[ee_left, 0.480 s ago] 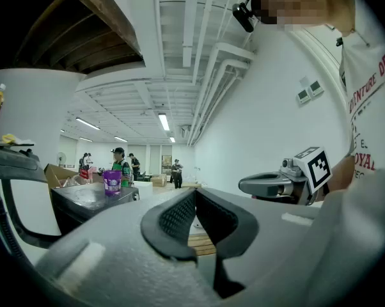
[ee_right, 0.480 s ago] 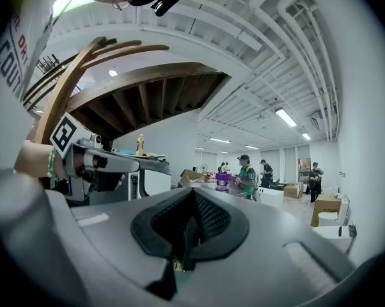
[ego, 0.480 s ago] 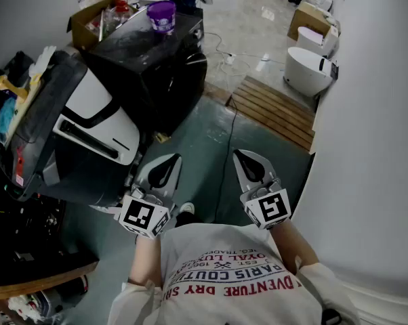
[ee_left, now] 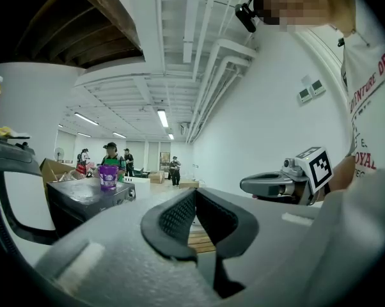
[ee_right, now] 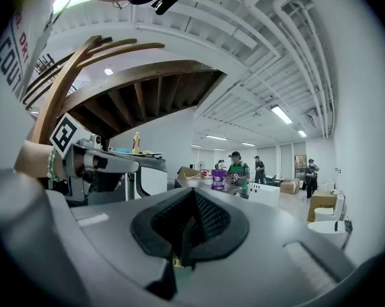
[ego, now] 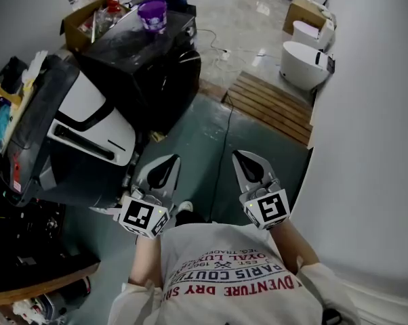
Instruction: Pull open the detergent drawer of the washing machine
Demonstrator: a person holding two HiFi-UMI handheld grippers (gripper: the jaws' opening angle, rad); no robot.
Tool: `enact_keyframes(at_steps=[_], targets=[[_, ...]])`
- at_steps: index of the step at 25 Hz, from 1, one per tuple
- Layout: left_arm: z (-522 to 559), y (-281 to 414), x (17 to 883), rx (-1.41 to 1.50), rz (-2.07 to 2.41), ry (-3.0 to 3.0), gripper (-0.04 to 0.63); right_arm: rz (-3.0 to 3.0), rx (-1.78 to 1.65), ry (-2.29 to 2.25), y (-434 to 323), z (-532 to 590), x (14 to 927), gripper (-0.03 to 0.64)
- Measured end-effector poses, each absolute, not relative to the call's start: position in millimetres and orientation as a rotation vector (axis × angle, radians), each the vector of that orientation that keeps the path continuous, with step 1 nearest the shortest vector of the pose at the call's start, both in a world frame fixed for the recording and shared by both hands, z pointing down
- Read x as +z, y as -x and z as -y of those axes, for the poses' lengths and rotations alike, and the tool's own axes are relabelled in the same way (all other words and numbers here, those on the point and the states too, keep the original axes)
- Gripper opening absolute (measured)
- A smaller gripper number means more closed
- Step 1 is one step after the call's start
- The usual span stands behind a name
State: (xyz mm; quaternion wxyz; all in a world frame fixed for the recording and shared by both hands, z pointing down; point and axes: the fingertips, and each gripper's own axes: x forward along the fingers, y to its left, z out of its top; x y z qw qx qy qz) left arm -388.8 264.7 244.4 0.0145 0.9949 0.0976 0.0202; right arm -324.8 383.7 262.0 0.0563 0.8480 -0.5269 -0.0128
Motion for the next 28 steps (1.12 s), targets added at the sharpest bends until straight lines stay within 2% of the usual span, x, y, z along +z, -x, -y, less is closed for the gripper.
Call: enact_keyframes(at_steps=[5,6,7,8,9,16,28], targets=[[-265.0,376.3,255.3,0.079,-0.287,-3.072,-0.002,1.583,-0.018,-2.611,312.0,-390.6,269.6,0.002],[-260.1,372.9,256.3,0.069,-0.264,-3.064,0.042,1.579,-0.008,-2.619,308.1,-389.5,271.9,0.002],[-254.6,369.1,257.1,0.062,-0.249,-3.059,0.167,1.573,0.003,-2.627,303.6,-387.5,274.8,0.002],[-249.2,364.8,257.3,0.060,-0.244,-3.058,0.255,1.567,0.014,-2.634,298.6,-384.5,277.6,0.002],[-243.7,360.1,257.3,0.059,-0.246,-3.062,0.275,1.561,0.023,-2.639,293.2,-380.3,280.1,0.002],[-190.8,304.4,275.4,0.055,-0.269,-3.031,0.275,1.517,0.046,-2.631,241.5,-335.7,295.1,0.002],[-47.6,143.0,284.0,0.057,-0.279,-2.982,0.275,1.506,0.092,-2.562,82.9,-186.7,291.9,0.002]])
